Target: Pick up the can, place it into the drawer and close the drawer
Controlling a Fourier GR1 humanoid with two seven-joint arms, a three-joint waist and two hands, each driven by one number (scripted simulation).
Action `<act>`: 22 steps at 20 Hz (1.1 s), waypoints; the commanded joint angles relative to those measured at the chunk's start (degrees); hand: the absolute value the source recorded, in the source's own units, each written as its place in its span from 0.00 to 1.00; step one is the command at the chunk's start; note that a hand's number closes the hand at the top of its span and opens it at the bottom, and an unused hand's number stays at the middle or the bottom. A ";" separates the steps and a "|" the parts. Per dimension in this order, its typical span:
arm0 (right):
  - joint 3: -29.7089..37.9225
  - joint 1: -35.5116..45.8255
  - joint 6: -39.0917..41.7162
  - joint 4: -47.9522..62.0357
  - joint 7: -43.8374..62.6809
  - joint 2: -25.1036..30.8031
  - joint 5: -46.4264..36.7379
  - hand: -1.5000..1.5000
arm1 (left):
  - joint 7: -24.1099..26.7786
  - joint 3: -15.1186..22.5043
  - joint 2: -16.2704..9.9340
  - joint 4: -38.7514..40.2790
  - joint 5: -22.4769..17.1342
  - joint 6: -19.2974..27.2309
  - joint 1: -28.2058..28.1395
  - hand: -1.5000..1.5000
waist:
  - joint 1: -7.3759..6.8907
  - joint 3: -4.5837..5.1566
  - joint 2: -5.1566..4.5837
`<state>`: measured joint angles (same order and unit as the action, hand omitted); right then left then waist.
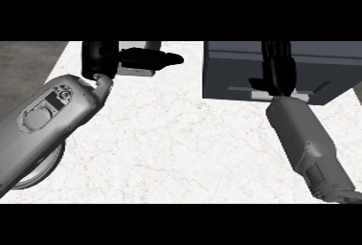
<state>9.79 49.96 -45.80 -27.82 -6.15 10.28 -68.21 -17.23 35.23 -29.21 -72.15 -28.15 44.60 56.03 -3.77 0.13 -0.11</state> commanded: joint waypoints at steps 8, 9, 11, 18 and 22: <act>2.70 13.92 3.33 12.75 0.58 2.00 -0.04 0.00 | 0.86 0.30 -0.01 -5.46 2.59 0.63 -5.99 0.00 | -1.86 -0.28 -1.70; 3.56 13.37 2.50 12.92 0.51 2.82 0.60 0.00 | 0.58 -1.03 -2.61 -7.50 1.48 -1.42 -6.66 0.00 | -2.58 -0.28 -1.70; 2.61 15.96 3.05 13.76 3.24 1.44 -0.96 0.00 | 2.86 -1.41 -2.90 -6.73 1.50 -2.67 -9.55 0.00 | -2.18 -0.18 -1.64; 9.56 15.12 4.39 11.95 -9.17 -0.16 8.44 0.00 | 2.74 -2.77 -2.77 -8.58 1.72 -2.10 -10.44 0.00 | -1.89 -0.40 -1.57; 14.14 16.90 6.54 10.78 -11.78 -3.18 14.07 0.00 | 2.46 -0.90 -0.84 -9.15 2.97 -0.43 -11.79 0.00 | -1.49 -0.43 -1.29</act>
<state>18.38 62.27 -40.29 -14.79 -16.21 12.22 -61.61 -14.87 33.76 -30.70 -80.40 -25.65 43.61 45.69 -3.67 -0.24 -1.54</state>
